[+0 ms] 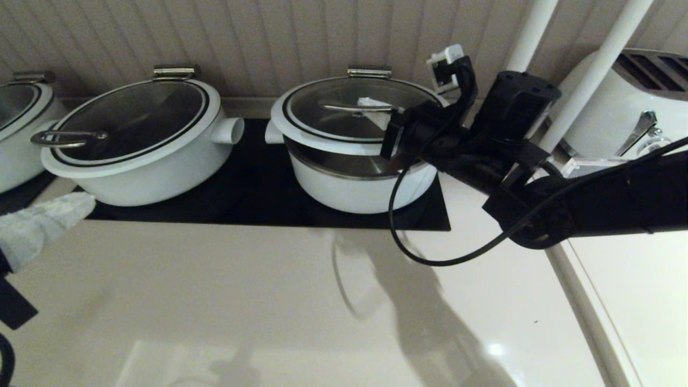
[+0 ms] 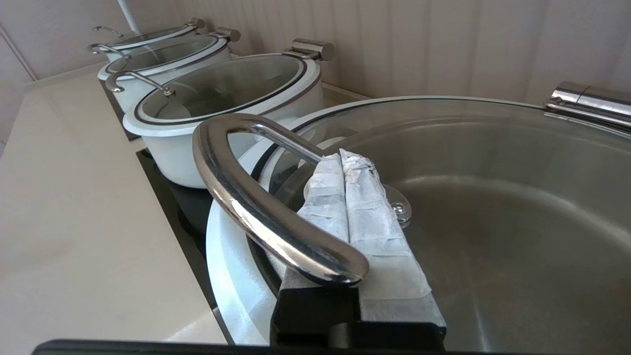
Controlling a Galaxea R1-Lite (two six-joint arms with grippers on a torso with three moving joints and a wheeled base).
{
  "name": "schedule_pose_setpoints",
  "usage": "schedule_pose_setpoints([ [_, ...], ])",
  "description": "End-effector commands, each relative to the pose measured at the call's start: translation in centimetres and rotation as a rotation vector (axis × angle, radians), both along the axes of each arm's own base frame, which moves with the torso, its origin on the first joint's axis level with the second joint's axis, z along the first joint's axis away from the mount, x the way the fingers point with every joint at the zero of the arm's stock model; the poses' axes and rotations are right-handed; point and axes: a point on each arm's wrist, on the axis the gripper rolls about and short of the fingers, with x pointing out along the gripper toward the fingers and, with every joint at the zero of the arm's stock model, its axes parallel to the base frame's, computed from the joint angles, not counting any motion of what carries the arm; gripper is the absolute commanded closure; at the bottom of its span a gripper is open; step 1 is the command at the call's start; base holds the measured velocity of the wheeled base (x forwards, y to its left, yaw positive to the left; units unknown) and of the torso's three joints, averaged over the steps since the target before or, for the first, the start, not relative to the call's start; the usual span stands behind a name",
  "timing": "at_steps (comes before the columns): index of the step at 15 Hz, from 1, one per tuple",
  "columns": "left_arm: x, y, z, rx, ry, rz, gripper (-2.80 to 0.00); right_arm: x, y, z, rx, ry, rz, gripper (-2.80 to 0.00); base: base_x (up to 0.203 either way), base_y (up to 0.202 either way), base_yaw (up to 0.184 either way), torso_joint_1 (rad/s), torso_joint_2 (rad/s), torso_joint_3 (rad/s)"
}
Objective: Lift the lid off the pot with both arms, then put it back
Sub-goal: Hold the pot lid with the left arm
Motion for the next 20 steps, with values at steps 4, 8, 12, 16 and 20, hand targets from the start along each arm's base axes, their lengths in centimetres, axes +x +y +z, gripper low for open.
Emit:
schedule_pose_setpoints([
  [4, 4.6, -1.7, -0.5, 0.012, 0.073, -0.080, 0.00, 0.1, 0.1, -0.1, 0.002, -0.004, 0.003, 0.00, 0.000, 0.000, 0.000, 0.000, 0.00, 0.000],
  [8, 8.1, -4.8, -1.1, 0.017, 0.080, -0.200, 0.00, 0.1, 0.1, -0.1, 0.003, -0.005, 0.003, 0.00, 0.000, 0.000, 0.000, 0.000, 0.00, 0.000],
  [12, 10.5, -7.4, -2.4, 0.021, 0.086, -0.276, 0.00, 0.1, 0.1, -0.1, 0.004, -0.004, 0.003, 0.00, 0.000, 0.000, 0.000, 0.000, 0.00, 0.000],
  [16, 11.6, -9.3, -3.9, 0.038, 0.124, -0.322, 0.00, 0.4, 0.3, 0.1, 0.009, -0.011, 0.002, 0.00, 0.000, 0.000, 0.000, 0.000, 0.00, 0.000],
  [20, 14.0, -11.5, -5.0, 0.016, 0.068, -0.289, 0.00, 0.4, 0.3, 0.1, 0.009, -0.012, 0.002, 0.00, 0.000, 0.000, 0.000, 0.000, 0.00, 0.000],
])
